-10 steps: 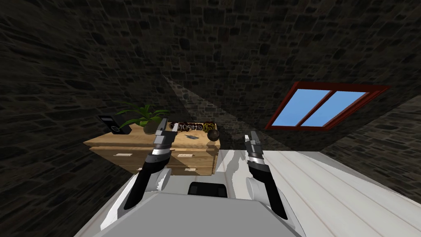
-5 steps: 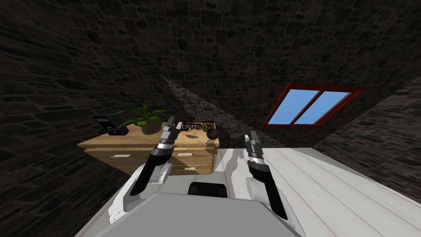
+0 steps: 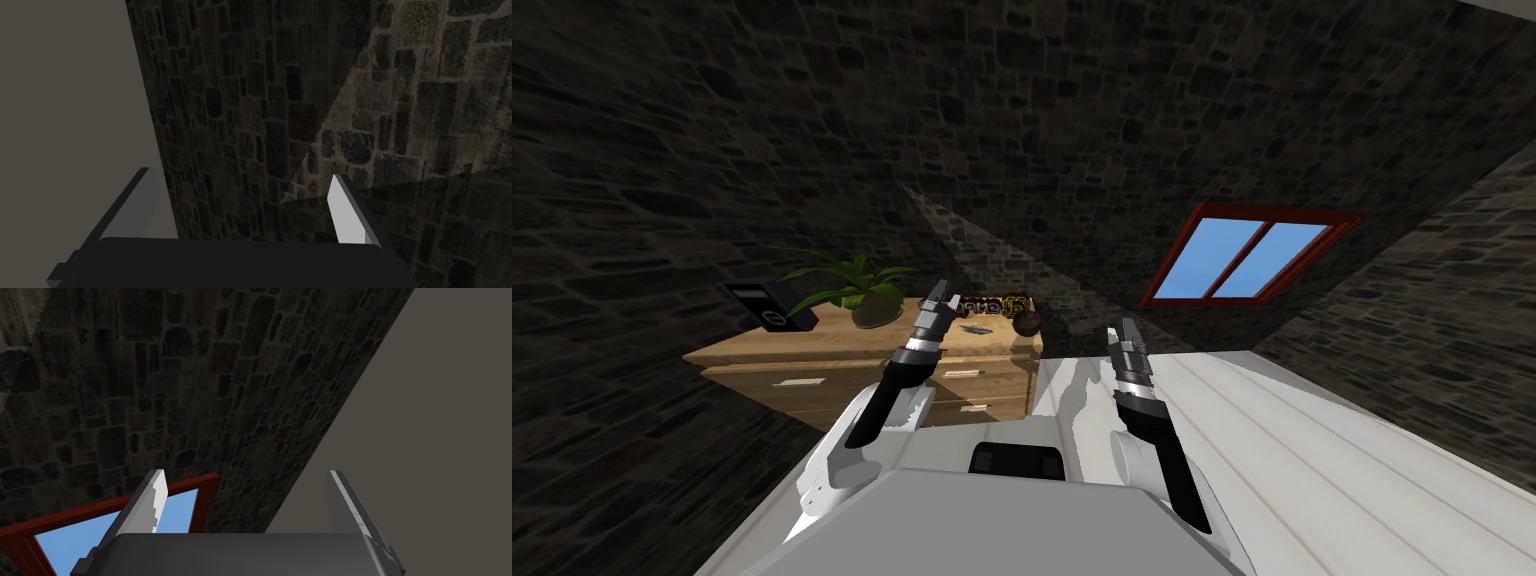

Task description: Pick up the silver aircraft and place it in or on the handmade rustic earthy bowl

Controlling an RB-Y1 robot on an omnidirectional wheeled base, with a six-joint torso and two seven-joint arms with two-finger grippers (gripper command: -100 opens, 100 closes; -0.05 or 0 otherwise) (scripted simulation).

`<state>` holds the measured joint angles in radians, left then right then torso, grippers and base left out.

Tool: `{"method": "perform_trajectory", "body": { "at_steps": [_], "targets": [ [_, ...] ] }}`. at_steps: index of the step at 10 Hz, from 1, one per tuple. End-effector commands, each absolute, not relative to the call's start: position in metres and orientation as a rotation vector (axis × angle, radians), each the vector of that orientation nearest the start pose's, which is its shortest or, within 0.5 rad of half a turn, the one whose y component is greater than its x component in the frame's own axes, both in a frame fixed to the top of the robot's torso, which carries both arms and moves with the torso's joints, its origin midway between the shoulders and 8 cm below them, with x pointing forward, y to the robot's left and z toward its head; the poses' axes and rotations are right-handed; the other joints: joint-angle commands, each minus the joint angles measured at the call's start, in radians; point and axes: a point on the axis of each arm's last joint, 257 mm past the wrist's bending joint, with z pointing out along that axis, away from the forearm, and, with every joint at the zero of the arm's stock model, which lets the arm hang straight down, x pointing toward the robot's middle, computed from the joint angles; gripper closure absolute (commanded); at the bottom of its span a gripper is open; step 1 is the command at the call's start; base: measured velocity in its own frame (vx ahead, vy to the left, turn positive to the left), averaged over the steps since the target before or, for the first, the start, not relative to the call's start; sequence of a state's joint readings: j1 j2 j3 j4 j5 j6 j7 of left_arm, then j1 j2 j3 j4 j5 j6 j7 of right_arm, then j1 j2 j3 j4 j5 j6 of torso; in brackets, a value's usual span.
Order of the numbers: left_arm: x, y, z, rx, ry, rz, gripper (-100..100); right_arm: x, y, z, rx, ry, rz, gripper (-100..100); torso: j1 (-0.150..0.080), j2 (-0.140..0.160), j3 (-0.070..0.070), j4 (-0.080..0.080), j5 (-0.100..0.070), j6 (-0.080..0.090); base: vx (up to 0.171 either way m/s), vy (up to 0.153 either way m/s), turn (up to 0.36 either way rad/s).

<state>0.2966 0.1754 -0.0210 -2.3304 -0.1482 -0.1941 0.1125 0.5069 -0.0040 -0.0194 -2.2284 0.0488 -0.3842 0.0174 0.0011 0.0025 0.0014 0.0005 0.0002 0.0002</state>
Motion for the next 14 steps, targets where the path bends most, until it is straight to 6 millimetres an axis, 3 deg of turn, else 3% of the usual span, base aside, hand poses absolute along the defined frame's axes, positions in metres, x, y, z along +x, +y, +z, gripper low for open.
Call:
{"method": "perform_trajectory", "body": {
  "at_steps": [1, 14],
  "targets": [
    [0.405, 0.231, 0.051, -0.564, 0.864, -1.307, -100, 0.369, -0.289, -0.025, 0.756, 0.763, 1.189, 0, 0.0, 0.0, 0.0, 0.0, 0.0, 0.0, -0.04, 0.012, -0.054],
    [0.484, 0.243, 0.043, -0.69, 1.001, -1.147, -100, 0.369, -0.289, -0.025, 0.756, 0.764, 1.188, 0, 0.0, -0.001, -0.001, 0.0, 0.0, -0.001, -0.035, 0.01, -0.065]
  ]
}}
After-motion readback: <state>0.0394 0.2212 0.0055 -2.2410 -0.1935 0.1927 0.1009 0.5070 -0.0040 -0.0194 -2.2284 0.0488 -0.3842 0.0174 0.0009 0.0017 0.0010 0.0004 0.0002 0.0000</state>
